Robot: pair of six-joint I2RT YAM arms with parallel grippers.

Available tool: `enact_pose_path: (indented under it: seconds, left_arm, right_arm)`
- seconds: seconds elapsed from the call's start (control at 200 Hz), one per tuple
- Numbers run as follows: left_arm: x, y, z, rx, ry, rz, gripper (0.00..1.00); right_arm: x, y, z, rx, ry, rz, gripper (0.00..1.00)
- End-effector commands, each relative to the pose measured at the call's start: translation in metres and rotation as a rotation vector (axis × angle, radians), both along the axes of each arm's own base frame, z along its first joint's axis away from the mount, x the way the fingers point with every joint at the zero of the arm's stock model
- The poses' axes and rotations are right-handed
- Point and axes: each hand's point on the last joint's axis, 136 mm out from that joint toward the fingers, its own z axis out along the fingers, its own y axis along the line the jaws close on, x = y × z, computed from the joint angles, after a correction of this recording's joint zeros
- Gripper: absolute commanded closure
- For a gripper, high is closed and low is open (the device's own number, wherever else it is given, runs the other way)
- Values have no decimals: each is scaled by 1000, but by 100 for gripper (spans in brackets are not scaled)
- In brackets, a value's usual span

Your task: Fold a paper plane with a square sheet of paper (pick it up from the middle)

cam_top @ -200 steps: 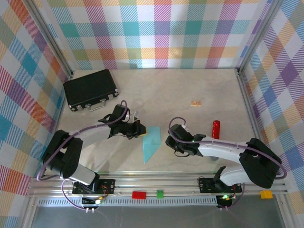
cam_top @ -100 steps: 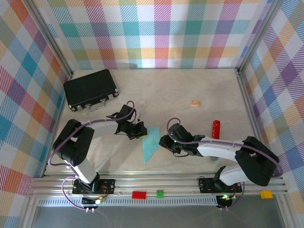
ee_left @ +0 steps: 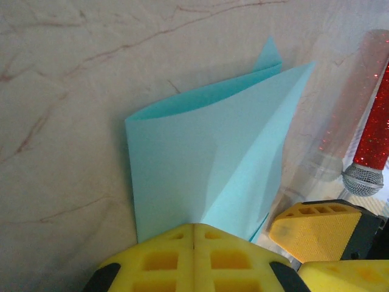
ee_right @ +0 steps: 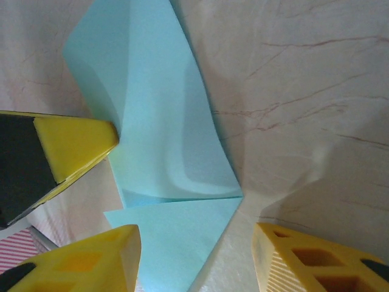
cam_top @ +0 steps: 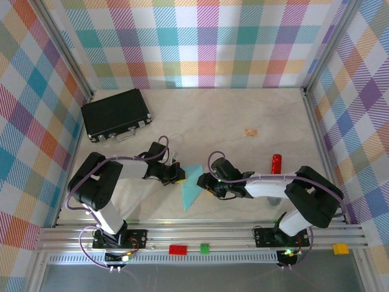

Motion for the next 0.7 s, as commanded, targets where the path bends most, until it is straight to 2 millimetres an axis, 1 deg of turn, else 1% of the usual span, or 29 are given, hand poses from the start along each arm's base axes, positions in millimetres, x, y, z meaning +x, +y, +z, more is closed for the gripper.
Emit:
enact_pose_path:
  seconds: [0.0,0.18,0.23,0.32,0.43,0.55,0.63,0.695]
  left_arm:
    - [-17,16,-27,56,75,17,100]
    - [-18,20,-29,53,78,25,100]
    - [-18,20,-29,53,77,26,100]
    - [-18,21,-27,51,81,25,100]
    - [-19,23,-25,54,74,30,100]
    - [-20,24,-25,54,78,28,100]
    - [-19,24,-23,50,72,30,100]
    - [-19,24,-22,50,72,31,100]
  right_arm:
    - [7,14,9,77,-3,-7,48]
    - [9,15,4,78,32,-35,49]
    - [6,12,-1,61,67,-52,50]
    - [-3,14,4,80,80,-30,50]
    - [-12,8,0,56,122,-39,50]
    - [-23,15,6,56,114,-15,51]
    - [-31,17,2,29,129,-15,50]
    - [-34,25,0,62,149,-7,53]
